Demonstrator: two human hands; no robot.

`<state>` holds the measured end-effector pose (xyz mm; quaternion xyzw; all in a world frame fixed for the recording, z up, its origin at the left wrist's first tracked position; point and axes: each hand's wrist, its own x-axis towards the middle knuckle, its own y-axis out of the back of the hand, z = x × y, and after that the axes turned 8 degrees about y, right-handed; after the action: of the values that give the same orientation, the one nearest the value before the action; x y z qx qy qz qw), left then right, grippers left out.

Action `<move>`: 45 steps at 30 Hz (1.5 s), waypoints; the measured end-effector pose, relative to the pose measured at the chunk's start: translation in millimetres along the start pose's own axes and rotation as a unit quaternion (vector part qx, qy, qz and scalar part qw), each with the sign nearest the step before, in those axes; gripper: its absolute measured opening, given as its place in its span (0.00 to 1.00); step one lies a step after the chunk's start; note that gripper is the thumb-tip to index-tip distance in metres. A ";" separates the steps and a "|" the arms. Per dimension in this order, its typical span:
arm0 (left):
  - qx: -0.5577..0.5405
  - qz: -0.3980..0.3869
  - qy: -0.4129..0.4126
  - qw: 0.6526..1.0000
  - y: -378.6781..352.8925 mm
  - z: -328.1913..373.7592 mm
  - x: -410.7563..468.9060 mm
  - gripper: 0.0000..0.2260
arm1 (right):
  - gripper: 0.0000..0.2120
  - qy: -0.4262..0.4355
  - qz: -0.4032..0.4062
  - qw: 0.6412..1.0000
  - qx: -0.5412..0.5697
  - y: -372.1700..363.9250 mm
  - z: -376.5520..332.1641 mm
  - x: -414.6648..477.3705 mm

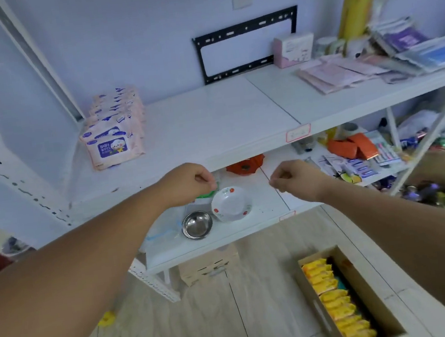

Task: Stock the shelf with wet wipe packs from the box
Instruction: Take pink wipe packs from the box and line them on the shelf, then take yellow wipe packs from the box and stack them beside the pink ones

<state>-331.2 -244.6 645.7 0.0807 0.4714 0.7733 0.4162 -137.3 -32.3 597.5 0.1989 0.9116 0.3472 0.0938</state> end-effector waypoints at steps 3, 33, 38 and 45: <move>0.008 -0.023 -0.010 1.000 -42.2 41.9 3.7 0.02 | 0.08 -0.032 -0.001 0.999 0.018 33.0 47.3 -29.2; 0.076 -0.323 0.004 0.943 -416.8 176.2 88.7 0.05 | 0.04 -0.346 -0.051 0.935 0.052 71.9 357.6 -219.9; 0.094 -0.354 0.022 0.930 -466.1 130.6 117.2 0.05 | 0.05 -0.364 -0.103 0.925 0.028 26.6 401.9 -210.3; 0.143 -0.363 0.038 0.920 -552.7 71.5 162.3 0.05 | 0.07 -0.392 -0.140 0.909 0.026 -51.7 491.5 -181.6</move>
<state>-84.4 35.2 200.9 -0.0668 0.5899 0.4958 0.6338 163.3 147.8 204.5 0.1915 0.8288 0.2012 0.4858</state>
